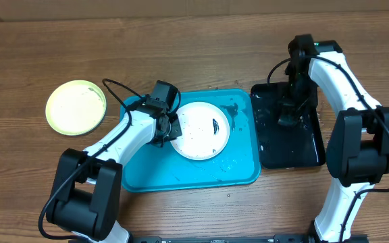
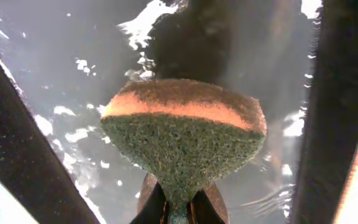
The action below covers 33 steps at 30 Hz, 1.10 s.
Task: Clean dirty plates on tray and stack at the side
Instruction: 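Dip the green sponge in the black water tray with right gripper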
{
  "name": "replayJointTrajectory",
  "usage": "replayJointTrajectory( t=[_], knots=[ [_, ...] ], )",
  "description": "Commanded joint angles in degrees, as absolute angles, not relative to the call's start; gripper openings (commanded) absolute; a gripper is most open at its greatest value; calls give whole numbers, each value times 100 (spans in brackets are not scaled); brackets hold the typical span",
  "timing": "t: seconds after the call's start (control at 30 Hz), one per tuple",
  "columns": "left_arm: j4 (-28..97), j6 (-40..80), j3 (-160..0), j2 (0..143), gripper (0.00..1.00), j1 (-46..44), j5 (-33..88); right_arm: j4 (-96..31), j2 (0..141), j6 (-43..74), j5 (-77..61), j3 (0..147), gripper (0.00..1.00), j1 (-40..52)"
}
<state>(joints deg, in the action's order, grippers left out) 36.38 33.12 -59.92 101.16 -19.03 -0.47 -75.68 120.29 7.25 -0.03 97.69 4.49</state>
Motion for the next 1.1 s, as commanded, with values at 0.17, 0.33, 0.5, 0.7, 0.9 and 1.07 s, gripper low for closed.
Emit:
replayJointTrajectory(
  t=[0.17, 0.33, 0.5, 0.7, 0.9, 1.07],
  knots=[
    [3616, 3693, -5992, 10193, 6, -1863, 305, -7863, 11893, 657, 185, 10388, 4, 454],
    [3500, 3662, -5992, 10254, 31, -1846, 502, -7859, 11893, 593, 187, 10346, 4, 454],
    [3470, 3428, -6001, 10254, 5, -1730, 456, -7889, 11893, 523, 183, 10348, 4, 454],
    [3684, 3538, -5999, 10265, 13, -1728, 1129, -8007, 11893, 399, 126, 10346, 4, 456],
    [3518, 3529, -5999, 10265, 21, -1717, 1015, -7959, 11896, 207, 148, 10230, 4, 456],
    [3531, 3509, -5999, 10265, 7, -1728, 814, -7972, 11893, -73, 145, 10252, 4, 456]
  ],
)
